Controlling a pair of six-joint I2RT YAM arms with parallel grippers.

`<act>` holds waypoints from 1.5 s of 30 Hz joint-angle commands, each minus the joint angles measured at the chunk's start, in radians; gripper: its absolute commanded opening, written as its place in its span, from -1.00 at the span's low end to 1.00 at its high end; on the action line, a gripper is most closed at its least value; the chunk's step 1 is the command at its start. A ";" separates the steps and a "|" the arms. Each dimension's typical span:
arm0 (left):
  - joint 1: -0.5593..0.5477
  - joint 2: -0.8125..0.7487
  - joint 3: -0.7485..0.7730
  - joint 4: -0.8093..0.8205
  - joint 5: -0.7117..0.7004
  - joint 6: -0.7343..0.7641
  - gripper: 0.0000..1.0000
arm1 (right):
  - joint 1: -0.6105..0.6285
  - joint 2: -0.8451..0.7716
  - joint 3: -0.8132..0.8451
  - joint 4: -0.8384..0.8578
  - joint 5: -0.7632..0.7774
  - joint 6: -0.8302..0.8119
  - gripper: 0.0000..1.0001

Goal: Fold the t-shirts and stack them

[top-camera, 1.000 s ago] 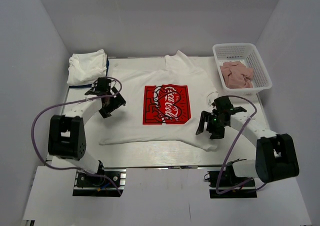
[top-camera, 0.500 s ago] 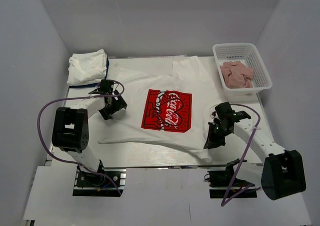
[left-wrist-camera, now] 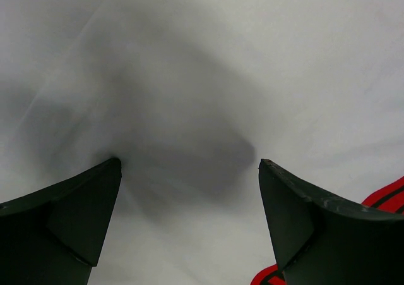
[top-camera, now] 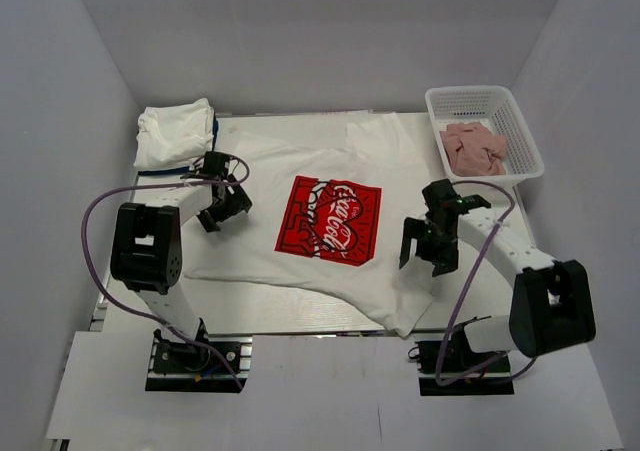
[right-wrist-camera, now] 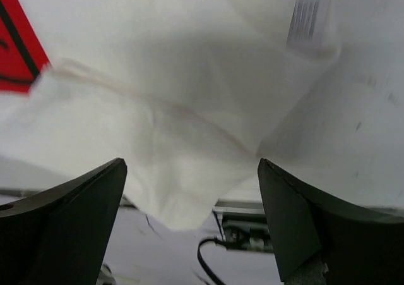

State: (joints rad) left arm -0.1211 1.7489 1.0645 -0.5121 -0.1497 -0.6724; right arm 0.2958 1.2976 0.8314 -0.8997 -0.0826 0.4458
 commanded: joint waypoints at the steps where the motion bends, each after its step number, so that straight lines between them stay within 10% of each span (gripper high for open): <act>1: 0.015 0.078 0.015 -0.020 -0.039 0.010 1.00 | -0.006 0.101 0.084 0.168 0.114 0.013 0.80; 27: 0.015 0.213 0.310 -0.068 0.032 0.019 1.00 | -0.127 0.841 0.879 0.286 0.035 -0.166 0.80; 45: 0.006 0.063 0.175 0.006 0.116 0.068 1.00 | -0.167 0.161 0.097 0.152 0.195 0.166 0.69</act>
State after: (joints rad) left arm -0.1112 1.8938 1.2648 -0.5198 -0.0574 -0.6174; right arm 0.1444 1.5059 1.0153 -0.7101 0.0731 0.5228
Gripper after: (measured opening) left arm 0.997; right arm 0.854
